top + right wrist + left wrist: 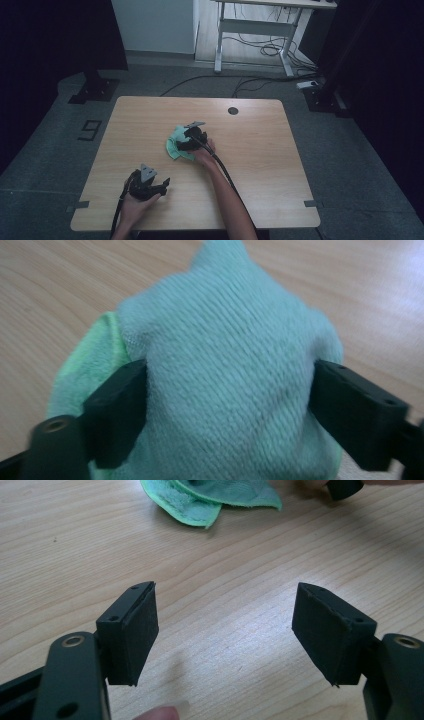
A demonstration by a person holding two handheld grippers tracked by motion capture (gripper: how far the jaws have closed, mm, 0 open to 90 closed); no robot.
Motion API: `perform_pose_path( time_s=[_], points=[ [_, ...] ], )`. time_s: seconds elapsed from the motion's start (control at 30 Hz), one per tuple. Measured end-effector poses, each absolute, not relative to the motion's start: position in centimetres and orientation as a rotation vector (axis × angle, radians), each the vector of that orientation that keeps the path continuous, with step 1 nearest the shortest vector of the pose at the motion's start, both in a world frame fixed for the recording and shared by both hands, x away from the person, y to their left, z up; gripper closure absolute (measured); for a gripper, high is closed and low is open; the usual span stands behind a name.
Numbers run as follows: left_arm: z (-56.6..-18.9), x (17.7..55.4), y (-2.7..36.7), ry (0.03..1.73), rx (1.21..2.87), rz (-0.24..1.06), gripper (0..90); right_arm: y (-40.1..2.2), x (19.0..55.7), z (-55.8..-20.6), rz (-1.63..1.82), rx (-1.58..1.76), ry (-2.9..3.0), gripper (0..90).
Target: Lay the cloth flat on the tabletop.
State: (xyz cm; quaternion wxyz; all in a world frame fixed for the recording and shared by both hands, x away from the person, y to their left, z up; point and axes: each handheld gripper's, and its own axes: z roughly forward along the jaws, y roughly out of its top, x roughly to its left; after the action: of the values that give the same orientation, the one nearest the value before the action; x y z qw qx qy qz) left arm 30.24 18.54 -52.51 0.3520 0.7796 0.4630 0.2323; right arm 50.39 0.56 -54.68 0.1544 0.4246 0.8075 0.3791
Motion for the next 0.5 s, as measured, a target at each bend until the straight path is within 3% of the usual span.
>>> perform_pose_path(
  time_s=[0.03, 0.07, 0.1, 0.13, 0.17, 0.33, 0.5],
  points=[
    [-52.5, 30.2, 18.5, 1.198, 2.017, 0.601, 26.4, 0.6, 50.4, -54.7, 1.087, 1.217, 2.314, 22.9],
    [-52.5, 30.2, 18.5, 1.198, 2.019, 0.602, 26.4, 0.5, 50.5, -54.8, 1.088, 1.227, 2.293, 32.6],
    [-52.5, 30.2, 18.5, 1.198, 2.019, 0.602, 26.4, 0.5, 50.5, -54.8, 1.088, 1.227, 2.293, 32.6],
    [-52.6, 30.2, 18.5, 1.197, 2.021, 0.602, 26.4, 0.3, 50.6, -54.7, 1.083, 1.241, 2.276, 47.4],
    [-52.6, 30.2, 18.5, 1.196, 2.022, 0.603, 26.4, 0.3, 50.6, -54.7, 1.083, 1.241, 2.276, 47.4],
    [-52.5, 30.2, 18.6, 1.194, 2.021, 0.605, 26.3, -0.5, 50.4, -54.3, 1.137, 1.193, 2.317, 71.1],
    [-52.3, 30.3, 18.9, 1.204, 2.008, 0.613, 26.4, -1.6, 49.6, -53.6, 1.221, 1.185, 2.296, 75.8]
  ],
)
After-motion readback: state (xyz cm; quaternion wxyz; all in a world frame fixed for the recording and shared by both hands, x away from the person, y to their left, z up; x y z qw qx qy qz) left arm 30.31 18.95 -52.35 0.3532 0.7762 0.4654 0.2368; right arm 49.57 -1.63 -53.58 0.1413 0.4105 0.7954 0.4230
